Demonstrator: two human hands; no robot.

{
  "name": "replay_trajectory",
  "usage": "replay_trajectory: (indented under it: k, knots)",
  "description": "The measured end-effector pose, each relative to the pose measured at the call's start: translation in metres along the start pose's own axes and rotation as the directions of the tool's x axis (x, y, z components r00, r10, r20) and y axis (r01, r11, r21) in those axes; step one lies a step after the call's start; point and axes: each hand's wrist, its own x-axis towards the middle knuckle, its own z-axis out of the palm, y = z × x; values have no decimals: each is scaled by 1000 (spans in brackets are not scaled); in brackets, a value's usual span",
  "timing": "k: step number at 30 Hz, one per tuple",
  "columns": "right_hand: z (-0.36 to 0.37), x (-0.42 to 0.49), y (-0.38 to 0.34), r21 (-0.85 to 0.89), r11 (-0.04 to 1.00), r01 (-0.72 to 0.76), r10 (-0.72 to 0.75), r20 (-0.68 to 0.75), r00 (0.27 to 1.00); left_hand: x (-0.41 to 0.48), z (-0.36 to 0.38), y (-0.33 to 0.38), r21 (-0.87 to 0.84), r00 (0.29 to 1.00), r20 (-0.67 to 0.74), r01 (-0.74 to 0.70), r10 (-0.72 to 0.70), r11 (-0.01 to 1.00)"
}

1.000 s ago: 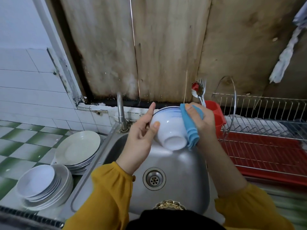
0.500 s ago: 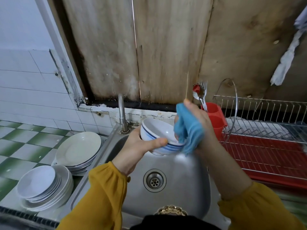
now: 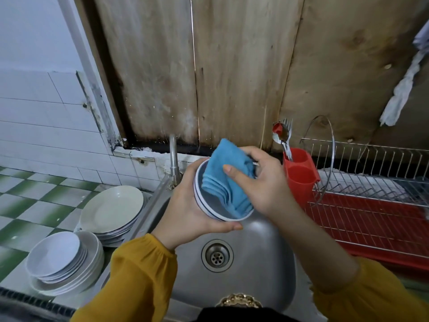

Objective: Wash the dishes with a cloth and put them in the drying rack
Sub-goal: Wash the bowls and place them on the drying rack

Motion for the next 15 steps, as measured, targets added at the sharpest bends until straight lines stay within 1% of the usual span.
replay_trajectory:
  k: [1,2,3,4,5,6,7,8,9,10,11,12,13,15]
  knots:
    - [7,-5,-2,-127,991,28,-36,-59,998,2,1,1,-1,1000,11,-12,12,1000]
    - [12,-11,-4,-237,969,74,-79,-11,997,3,2,2,-30,1000,15,-8,8,1000]
    - [15,-16,-6,-314,940,135,-103,118,988,4,1,2,-58,1000,8,-5,5,998]
    - [12,-17,-7,-358,913,196,-102,266,958,4,-1,1,-72,1000,-10,-4,3,997]
    - [6,-13,-9,-360,907,221,-66,396,916,2,-3,0,-59,1000,-21,-4,3,998]
    - [-1,-7,-11,-321,929,182,-16,459,888,0,-4,0,-50,1000,-18,-3,2,999]
    - [-7,-2,-13,-266,959,94,32,434,900,-3,-4,1,-45,1000,-2,-2,1,999]
    - [-10,1,-13,-215,977,13,59,324,944,-5,-3,1,-39,1000,13,-2,3,999]
    - [-8,2,-12,-189,982,-3,35,166,986,-6,0,1,-22,1000,14,-6,7,1000]
    - [-4,-1,-12,-183,983,25,-18,39,999,-6,3,1,-12,1000,9,-8,8,1000]
    - [3,-6,-12,-164,984,66,-66,4,998,-5,5,1,-18,1000,5,1,-1,1000]
    - [9,-12,-12,-124,988,93,-88,47,995,-3,5,1,-40,1000,1,14,-14,999]
    - [13,-17,-12,-70,993,92,-81,139,987,-2,3,0,-52,1000,0,18,-18,998]
    - [5,-14,-13,9,999,33,-34,328,944,-2,-3,-1,-56,1000,-4,3,-3,998]
